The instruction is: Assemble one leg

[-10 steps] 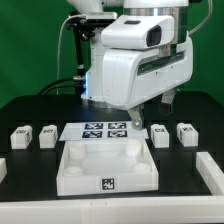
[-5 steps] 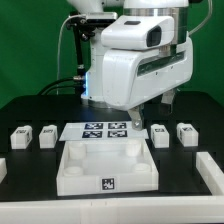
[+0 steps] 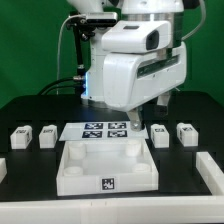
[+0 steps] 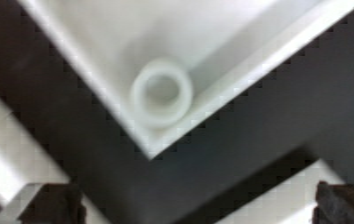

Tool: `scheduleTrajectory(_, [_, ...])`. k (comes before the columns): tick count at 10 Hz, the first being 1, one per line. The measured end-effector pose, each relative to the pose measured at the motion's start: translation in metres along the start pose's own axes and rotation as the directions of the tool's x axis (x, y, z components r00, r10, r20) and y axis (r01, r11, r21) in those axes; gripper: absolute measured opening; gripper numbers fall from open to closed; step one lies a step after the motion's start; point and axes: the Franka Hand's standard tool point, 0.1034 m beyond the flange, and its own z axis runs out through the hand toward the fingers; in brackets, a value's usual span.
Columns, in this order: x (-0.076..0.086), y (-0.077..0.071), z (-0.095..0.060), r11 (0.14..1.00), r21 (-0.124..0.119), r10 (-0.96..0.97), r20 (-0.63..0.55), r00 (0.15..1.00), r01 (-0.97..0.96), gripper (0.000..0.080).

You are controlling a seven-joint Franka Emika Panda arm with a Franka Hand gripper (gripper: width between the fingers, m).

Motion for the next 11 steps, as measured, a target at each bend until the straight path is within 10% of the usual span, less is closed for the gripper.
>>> scheduleTrajectory(4, [-0.082,-0.056,0.043,0.862,-0.014,-0.506,-0.014,0.862,0.506,0.065])
scheduleTrajectory(8, [-0.096,-0.059,0.09,0.869,-0.001,-0.495,-0.039,0.868,0.495,0.065])
scheduleTrajectory(11, [-0.096,-0.058,0.092,0.871,0.002,-0.491,-0.04,0.87,0.492,0.061])
